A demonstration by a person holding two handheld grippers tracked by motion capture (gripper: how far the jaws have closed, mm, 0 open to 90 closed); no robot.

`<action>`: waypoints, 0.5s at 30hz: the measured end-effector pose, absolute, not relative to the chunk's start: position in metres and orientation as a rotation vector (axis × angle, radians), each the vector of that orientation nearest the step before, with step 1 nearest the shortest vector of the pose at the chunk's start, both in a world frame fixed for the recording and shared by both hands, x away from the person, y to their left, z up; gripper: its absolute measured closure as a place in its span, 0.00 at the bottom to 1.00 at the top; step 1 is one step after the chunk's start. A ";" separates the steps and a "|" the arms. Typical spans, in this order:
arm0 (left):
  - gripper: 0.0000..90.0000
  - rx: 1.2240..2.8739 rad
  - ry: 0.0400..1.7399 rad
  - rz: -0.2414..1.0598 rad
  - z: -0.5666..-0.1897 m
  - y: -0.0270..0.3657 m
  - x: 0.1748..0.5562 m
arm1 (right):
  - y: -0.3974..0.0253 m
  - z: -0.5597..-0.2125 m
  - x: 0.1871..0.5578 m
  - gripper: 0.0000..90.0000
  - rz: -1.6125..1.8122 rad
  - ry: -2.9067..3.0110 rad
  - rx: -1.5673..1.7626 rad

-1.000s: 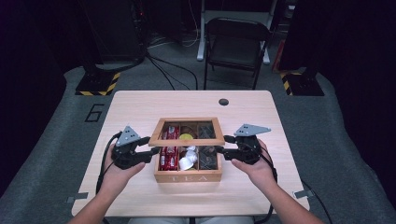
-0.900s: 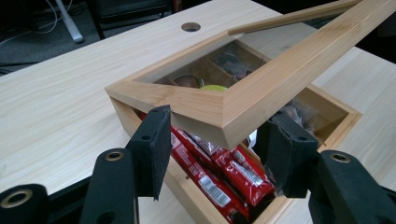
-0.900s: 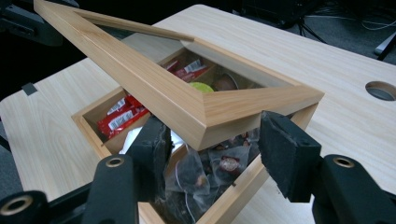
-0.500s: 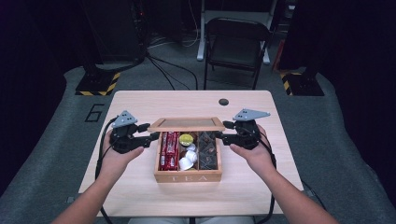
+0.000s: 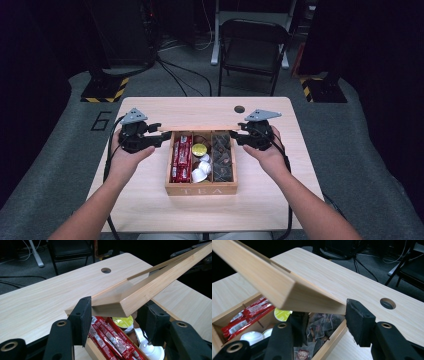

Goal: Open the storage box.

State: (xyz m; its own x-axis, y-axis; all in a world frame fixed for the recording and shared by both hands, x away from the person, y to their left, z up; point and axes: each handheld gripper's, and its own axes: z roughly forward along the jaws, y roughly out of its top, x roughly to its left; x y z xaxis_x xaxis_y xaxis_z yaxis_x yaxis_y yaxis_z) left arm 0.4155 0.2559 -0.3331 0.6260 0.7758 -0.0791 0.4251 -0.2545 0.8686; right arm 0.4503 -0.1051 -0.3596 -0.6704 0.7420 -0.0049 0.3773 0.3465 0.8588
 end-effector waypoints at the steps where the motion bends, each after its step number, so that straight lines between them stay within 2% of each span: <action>1: 0.51 1.881 0.959 0.458 -0.333 0.256 0.416 | -0.105 -0.360 0.451 0.62 1.260 2.214 0.985; 15: 0.54 1.896 0.977 0.516 -0.345 0.255 0.433 | -0.106 -0.358 0.458 0.64 1.286 2.204 0.974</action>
